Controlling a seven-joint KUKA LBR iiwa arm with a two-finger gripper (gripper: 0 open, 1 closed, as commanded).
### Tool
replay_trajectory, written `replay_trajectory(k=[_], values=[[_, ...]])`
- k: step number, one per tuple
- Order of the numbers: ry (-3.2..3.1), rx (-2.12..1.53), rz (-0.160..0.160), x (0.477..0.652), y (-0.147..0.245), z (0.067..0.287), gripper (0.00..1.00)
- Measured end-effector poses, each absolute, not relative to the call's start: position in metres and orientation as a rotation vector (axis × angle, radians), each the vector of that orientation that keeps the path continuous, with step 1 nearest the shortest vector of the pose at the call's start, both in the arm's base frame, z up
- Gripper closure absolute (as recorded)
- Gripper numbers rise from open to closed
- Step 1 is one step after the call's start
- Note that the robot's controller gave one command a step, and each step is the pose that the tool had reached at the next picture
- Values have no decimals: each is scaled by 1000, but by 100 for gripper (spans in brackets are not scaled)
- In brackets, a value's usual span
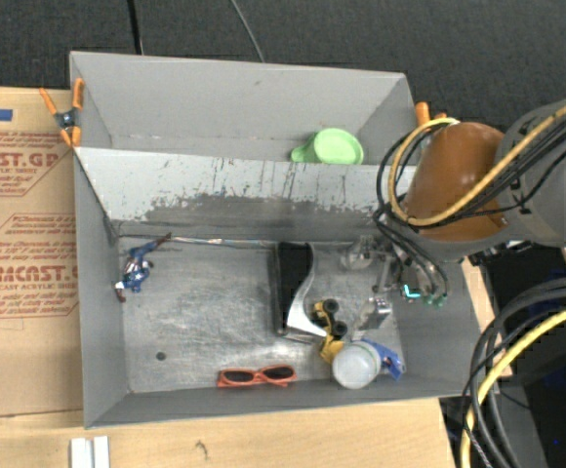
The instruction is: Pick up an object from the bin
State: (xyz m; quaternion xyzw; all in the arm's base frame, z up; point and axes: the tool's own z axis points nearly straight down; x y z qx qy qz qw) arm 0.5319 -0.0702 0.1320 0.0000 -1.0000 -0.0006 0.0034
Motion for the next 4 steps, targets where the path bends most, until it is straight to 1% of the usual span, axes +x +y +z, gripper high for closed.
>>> replay_trajectory(k=[1, 2, 3, 4], values=[[-3142, 1, 0, 534, -70, 136, 0], [-3131, 173, -14, 547, -32, 91, 100], [-3131, 173, -14, 547, -32, 91, 100], [-3125, 179, -22, 542, -33, 94, 100]])
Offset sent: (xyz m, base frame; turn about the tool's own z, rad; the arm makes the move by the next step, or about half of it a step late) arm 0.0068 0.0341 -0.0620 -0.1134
